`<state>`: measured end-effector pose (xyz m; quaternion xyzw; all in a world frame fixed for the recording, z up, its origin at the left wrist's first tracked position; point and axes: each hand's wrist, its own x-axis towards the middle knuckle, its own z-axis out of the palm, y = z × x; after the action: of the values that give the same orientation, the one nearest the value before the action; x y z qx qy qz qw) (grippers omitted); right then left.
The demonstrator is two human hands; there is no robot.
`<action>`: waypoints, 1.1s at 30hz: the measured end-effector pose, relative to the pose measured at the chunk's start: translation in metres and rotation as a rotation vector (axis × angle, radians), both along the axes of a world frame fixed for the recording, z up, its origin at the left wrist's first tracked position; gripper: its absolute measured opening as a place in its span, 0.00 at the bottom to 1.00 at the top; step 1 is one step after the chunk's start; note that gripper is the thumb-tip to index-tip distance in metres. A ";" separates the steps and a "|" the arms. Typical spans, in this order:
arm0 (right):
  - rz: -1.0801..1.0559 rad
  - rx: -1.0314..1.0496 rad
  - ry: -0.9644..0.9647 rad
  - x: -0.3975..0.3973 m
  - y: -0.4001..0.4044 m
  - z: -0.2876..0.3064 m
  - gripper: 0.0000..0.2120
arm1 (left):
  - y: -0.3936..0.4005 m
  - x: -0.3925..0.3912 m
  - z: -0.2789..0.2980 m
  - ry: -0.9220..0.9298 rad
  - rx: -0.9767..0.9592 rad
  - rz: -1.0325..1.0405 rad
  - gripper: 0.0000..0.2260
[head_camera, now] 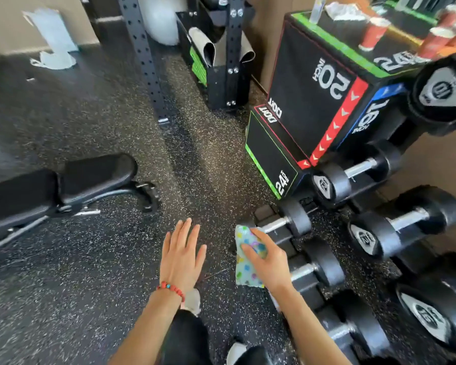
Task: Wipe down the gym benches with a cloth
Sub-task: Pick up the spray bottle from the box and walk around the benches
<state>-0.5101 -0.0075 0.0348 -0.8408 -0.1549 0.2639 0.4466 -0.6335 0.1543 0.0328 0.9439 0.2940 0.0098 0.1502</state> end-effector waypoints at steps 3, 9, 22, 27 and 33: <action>0.074 -0.025 0.005 0.019 0.044 -0.004 0.20 | 0.039 0.008 -0.006 -0.013 0.013 0.065 0.28; 0.066 -0.029 0.015 0.064 0.146 -0.010 0.20 | 0.136 0.050 -0.019 -0.026 0.021 0.081 0.24; -0.028 -0.044 0.013 0.181 0.299 -0.002 0.20 | 0.310 0.156 -0.015 0.052 0.009 0.037 0.32; -0.034 -0.038 -0.001 0.247 0.338 -0.012 0.20 | 0.342 0.227 -0.022 0.029 -0.002 0.017 0.32; 0.008 -0.030 -0.012 0.339 0.380 -0.005 0.20 | 0.375 0.319 -0.016 0.006 -0.001 0.028 0.28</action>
<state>-0.1711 0.3726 0.0299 -0.8483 -0.1568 0.2630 0.4321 -0.3147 0.5291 0.0165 0.9396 0.3079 0.0089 0.1496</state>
